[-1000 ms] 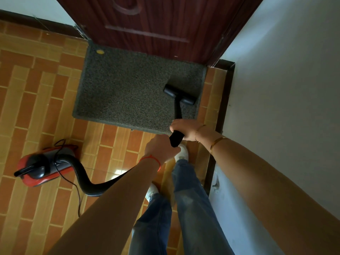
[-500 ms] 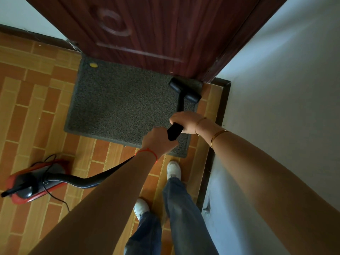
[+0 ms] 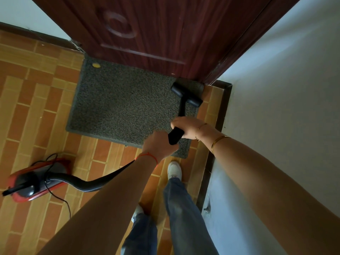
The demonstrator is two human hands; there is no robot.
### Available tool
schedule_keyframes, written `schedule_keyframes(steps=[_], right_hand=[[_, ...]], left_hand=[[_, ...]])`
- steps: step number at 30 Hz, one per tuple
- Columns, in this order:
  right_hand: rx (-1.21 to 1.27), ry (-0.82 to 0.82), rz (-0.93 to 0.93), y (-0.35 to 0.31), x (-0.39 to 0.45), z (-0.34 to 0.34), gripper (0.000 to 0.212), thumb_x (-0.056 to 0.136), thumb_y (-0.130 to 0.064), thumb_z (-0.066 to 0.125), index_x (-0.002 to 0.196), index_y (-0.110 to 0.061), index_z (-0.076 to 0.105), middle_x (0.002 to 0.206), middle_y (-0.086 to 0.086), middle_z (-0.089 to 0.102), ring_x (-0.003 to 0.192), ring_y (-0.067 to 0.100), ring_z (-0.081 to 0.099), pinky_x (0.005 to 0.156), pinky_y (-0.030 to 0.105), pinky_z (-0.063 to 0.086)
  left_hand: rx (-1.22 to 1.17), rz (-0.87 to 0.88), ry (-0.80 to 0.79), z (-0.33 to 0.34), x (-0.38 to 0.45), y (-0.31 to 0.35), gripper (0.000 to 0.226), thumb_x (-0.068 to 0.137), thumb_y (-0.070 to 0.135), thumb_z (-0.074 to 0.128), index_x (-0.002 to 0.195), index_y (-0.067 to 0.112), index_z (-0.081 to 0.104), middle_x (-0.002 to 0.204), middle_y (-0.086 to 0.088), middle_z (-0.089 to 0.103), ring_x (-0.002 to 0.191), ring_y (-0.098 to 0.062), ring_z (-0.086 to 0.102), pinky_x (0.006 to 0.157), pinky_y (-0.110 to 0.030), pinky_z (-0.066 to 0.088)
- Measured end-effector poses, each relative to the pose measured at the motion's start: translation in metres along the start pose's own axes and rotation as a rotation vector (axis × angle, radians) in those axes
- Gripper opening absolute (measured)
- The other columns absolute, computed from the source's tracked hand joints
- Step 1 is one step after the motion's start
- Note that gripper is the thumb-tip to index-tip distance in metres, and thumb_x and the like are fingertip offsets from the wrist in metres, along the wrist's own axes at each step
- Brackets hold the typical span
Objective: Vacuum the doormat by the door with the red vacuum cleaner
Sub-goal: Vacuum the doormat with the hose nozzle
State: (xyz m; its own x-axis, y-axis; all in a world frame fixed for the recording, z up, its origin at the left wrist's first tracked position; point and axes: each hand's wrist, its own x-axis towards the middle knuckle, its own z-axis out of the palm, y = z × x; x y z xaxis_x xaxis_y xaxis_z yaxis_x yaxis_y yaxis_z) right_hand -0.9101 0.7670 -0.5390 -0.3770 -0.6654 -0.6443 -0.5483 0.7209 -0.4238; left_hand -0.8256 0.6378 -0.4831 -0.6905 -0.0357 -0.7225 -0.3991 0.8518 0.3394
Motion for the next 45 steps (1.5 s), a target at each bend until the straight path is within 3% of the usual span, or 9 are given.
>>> schedule_keyframes(steps=[11,16,22,26,33,35,39,45], right_hand=[[0.076,0.004,0.020,-0.092,-0.036,0.074,0.012,0.088,-0.020,0.060,0.082,-0.018,0.050,0.097,0.000,0.058,0.085,0.016,0.059,0.080,0.031,0.048],[0.106,0.020,0.049,-0.150,-0.056,0.116,0.010,0.089,-0.017,0.057,0.082,-0.016,0.050,0.094,0.001,0.055,0.083,0.017,0.056,0.074,0.029,0.044],[0.148,0.015,0.038,-0.210,-0.063,0.168,0.010,0.089,-0.019,0.058,0.084,-0.016,0.050,0.097,0.003,0.057,0.082,0.015,0.054,0.074,0.026,0.043],[0.149,0.028,0.036,-0.247,-0.056,0.195,0.014,0.088,-0.022,0.060,0.082,-0.018,0.047,0.096,0.002,0.056,0.085,0.017,0.058,0.079,0.031,0.049],[0.048,-0.014,-0.044,-0.300,-0.029,0.209,0.016,0.090,-0.012,0.057,0.086,-0.017,0.043,0.092,-0.001,0.048,0.084,0.013,0.051,0.074,0.025,0.039],[0.032,-0.034,-0.064,-0.311,-0.022,0.210,0.015,0.090,-0.011,0.057,0.086,-0.017,0.044,0.092,0.000,0.049,0.088,0.017,0.056,0.073,0.025,0.036],[0.002,-0.048,-0.090,-0.327,-0.011,0.212,0.007,0.091,-0.008,0.055,0.094,-0.013,0.051,0.105,0.007,0.058,0.097,0.022,0.060,0.076,0.027,0.042],[-0.025,-0.055,-0.124,-0.335,-0.003,0.207,0.014,0.090,-0.008,0.056,0.104,-0.009,0.055,0.109,0.008,0.059,0.099,0.024,0.060,0.081,0.031,0.047]], left_hand=[[0.081,0.019,-0.095,0.036,-0.082,-0.063,0.025,0.074,0.036,0.061,0.064,0.019,0.046,0.064,0.002,0.051,0.052,-0.012,0.048,0.043,-0.022,0.032],[0.118,0.017,-0.115,0.059,-0.130,-0.103,0.023,0.077,0.038,0.061,0.081,0.016,0.055,0.071,0.003,0.053,0.058,-0.014,0.053,0.044,-0.022,0.035],[0.103,-0.006,-0.140,0.086,-0.182,-0.157,0.022,0.079,0.035,0.061,0.075,0.016,0.051,0.066,0.004,0.051,0.052,-0.010,0.049,0.043,-0.021,0.034],[0.096,-0.035,-0.128,0.094,-0.209,-0.191,0.022,0.080,0.035,0.062,0.080,0.016,0.052,0.066,0.004,0.051,0.053,-0.011,0.050,0.045,-0.021,0.036],[0.003,-0.158,-0.118,0.098,-0.236,-0.246,0.020,0.078,0.033,0.062,0.083,0.015,0.056,0.069,0.001,0.057,0.053,-0.013,0.055,0.044,-0.021,0.040],[0.016,-0.181,-0.099,0.097,-0.240,-0.258,0.021,0.079,0.035,0.062,0.084,0.016,0.055,0.070,0.003,0.056,0.052,-0.011,0.052,0.043,-0.021,0.037],[0.028,-0.207,-0.088,0.096,-0.245,-0.275,0.022,0.078,0.037,0.062,0.083,0.017,0.055,0.067,0.003,0.055,0.052,-0.011,0.052,0.042,-0.021,0.036],[0.020,-0.227,-0.081,0.093,-0.245,-0.284,0.022,0.078,0.038,0.061,0.083,0.017,0.058,0.065,0.003,0.056,0.052,-0.012,0.054,0.043,-0.021,0.038]])
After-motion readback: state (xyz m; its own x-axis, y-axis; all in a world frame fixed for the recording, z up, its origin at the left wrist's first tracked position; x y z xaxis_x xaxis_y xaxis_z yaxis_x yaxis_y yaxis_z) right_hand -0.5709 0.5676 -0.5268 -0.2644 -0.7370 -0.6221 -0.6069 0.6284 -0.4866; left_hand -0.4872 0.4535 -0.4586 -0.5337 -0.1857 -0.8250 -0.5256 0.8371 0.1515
